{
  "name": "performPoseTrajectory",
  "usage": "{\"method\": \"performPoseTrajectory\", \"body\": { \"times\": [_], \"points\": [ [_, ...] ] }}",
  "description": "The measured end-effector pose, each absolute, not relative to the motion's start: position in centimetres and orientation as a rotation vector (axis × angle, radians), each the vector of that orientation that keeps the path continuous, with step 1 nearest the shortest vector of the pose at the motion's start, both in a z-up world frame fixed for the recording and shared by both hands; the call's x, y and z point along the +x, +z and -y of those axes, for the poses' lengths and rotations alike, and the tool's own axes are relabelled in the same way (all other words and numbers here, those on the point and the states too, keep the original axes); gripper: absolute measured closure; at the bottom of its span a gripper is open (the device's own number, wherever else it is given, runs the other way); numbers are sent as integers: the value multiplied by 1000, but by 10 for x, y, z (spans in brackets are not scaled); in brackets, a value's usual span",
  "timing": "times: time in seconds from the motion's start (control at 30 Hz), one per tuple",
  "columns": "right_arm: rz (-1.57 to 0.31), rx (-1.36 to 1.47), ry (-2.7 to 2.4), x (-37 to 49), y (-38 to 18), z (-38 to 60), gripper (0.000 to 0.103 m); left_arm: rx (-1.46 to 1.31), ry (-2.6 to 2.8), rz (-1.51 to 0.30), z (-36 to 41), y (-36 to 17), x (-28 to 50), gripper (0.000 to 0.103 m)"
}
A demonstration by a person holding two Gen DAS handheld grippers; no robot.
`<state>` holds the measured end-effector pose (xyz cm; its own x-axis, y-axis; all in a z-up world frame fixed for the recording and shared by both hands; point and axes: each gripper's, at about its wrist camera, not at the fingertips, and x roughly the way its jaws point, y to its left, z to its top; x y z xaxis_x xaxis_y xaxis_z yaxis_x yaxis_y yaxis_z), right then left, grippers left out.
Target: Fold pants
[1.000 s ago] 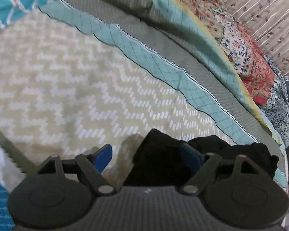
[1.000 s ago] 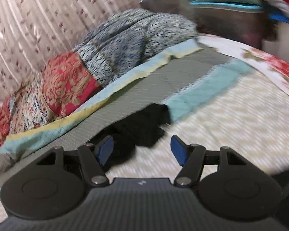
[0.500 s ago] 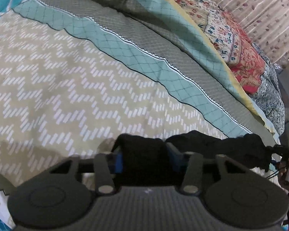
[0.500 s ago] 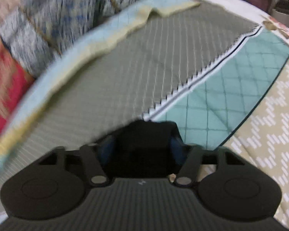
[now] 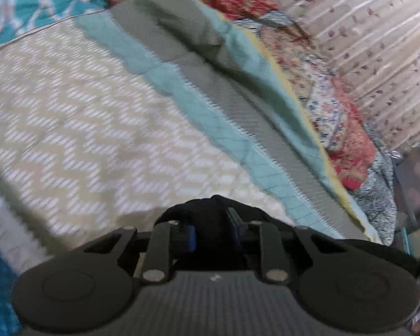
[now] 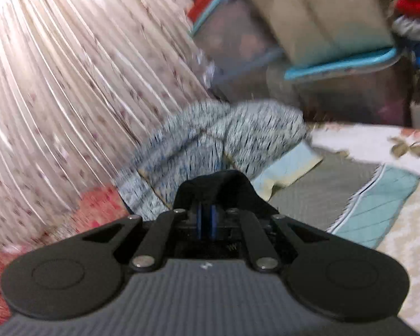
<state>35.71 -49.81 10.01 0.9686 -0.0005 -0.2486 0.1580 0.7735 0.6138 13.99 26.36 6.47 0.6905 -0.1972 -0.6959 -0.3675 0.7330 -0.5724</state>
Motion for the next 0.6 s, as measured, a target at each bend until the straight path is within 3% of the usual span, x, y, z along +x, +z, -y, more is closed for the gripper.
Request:
{"method": "performPoseTrajectory", "body": {
  "times": [0.1, 0.2, 0.4, 0.6],
  "points": [
    [-375, 649, -215, 319, 63, 527, 82, -820, 114, -866, -271, 43, 123, 83],
    [-516, 632, -438, 284, 22, 546, 42, -852, 109, -897, -272, 30, 114, 83],
    [-523, 708, -553, 236, 11, 558, 42, -821, 95, -886, -268, 37, 111, 83],
    [-643, 468, -397, 298, 33, 512, 41, -815, 104, -883, -264, 39, 111, 83]
  ]
}}
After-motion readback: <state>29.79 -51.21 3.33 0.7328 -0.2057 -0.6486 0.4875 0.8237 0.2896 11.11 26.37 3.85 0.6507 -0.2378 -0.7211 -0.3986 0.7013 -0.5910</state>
